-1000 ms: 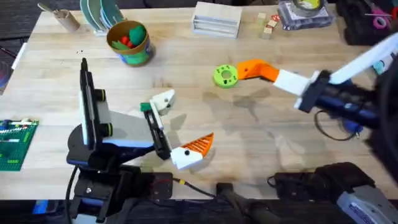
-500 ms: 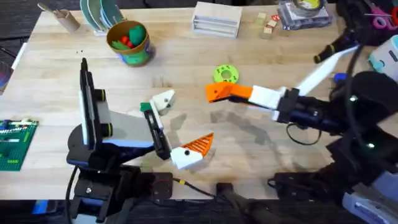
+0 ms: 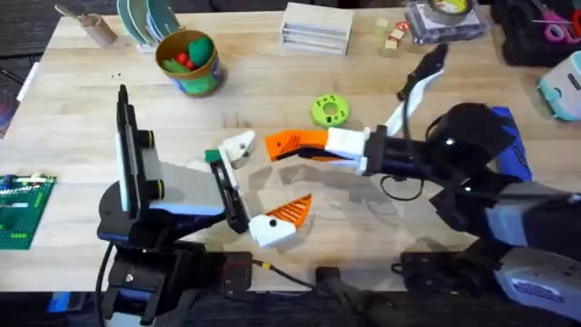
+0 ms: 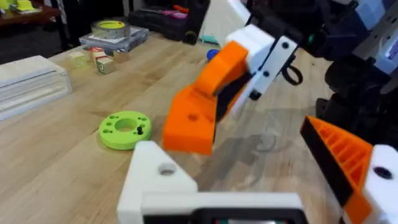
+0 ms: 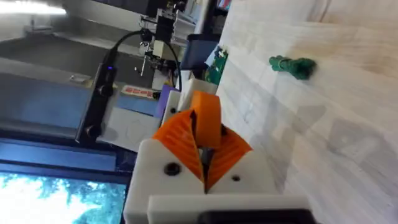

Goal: Pick up the gripper from the table and insert it into the empty holder that is missing its gripper. Then pick up a screw, insert it into the mounting hole, and use the screwdriver to tighten it. Finally, clean up the table by picking up the vegetable and placing it into the bucket.

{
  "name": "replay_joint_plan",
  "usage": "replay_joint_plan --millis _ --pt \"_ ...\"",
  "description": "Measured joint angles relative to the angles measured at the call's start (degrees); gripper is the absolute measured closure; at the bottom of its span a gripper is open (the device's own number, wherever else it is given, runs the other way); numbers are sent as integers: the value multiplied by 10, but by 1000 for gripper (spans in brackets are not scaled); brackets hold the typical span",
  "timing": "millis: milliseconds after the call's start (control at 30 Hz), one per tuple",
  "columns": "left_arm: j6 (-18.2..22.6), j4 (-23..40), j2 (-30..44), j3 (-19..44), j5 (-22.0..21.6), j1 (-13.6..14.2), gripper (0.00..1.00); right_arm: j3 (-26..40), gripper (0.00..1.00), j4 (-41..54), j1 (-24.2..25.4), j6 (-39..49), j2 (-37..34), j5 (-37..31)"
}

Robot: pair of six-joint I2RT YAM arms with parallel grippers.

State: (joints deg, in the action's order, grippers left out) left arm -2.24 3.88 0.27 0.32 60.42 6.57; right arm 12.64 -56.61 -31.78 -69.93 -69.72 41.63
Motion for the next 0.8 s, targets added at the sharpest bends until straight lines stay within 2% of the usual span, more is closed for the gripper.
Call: replay_joint_plan --millis 167,367,633,800 --pt "0 0 0 0 0 0 7 0 991 -56 -16 -20 -39 0" --pt "0 0 0 0 -1 0 8 10 991 -60 -46 -30 -67 -9" --pt "0 0 0 0 -17 -1 8 30 991 -60 -55 -32 -72 -11" --pt "0 -2 0 0 -11 0 8 35 991 -61 -56 -33 -72 -14"
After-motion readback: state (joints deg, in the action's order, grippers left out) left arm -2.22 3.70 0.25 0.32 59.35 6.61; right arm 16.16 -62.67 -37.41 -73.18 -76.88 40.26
